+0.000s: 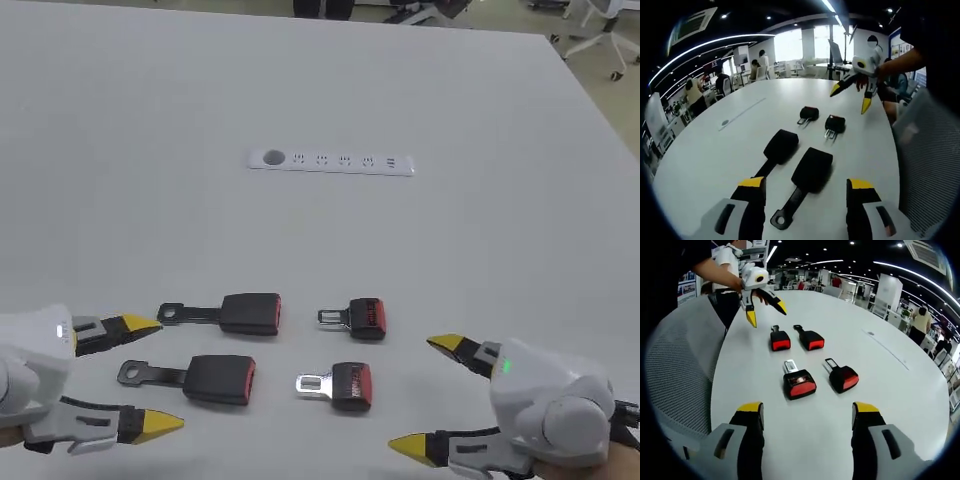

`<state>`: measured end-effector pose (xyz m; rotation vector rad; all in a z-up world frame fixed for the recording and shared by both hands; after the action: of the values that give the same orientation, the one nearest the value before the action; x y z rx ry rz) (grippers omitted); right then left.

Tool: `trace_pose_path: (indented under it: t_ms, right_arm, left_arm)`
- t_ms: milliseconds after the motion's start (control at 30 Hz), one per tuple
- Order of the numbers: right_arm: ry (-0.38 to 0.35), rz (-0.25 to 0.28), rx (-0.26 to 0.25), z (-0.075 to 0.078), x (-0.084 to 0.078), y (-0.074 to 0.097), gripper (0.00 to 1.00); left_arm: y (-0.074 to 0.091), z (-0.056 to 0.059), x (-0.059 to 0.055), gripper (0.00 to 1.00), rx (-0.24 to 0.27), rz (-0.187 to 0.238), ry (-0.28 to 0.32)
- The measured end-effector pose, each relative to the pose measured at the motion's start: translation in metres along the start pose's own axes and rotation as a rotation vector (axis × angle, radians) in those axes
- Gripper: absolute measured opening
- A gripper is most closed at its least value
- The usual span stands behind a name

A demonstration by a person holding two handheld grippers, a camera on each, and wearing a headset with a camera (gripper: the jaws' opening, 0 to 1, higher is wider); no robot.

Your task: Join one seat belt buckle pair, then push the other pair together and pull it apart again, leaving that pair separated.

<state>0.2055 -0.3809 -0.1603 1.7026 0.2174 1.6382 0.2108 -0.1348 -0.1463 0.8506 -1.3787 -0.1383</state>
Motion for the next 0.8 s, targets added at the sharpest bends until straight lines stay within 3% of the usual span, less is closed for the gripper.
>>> trace_pose_path:
  t_ms: [500,800]
  right_arm:
    - [0.056,-0.039,0.083,-0.010,-0.004,-0.019,0.56]
    - [0.110,-0.064,0.128,-0.011,-0.006,-0.032,0.52]
  left_arm:
    - [-0.023,0.004,-0.012,0.50,-0.121,-0.110,-0.096]
    - [-0.034,0.004,-0.012,0.43,-0.182,-0.156,-0.152]
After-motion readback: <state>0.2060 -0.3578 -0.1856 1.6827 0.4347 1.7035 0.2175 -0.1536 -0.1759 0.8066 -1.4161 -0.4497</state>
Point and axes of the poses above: the centre of the closed fingertips' face, and the gripper's own axes: y roughly backward along the fingers, z roughly to its right, x roughly out of its top, the point moved 1 cm from there along y, roughly backward along the fingers, and after that the axes turned 3 degrees about z, right-handed, at the moved point
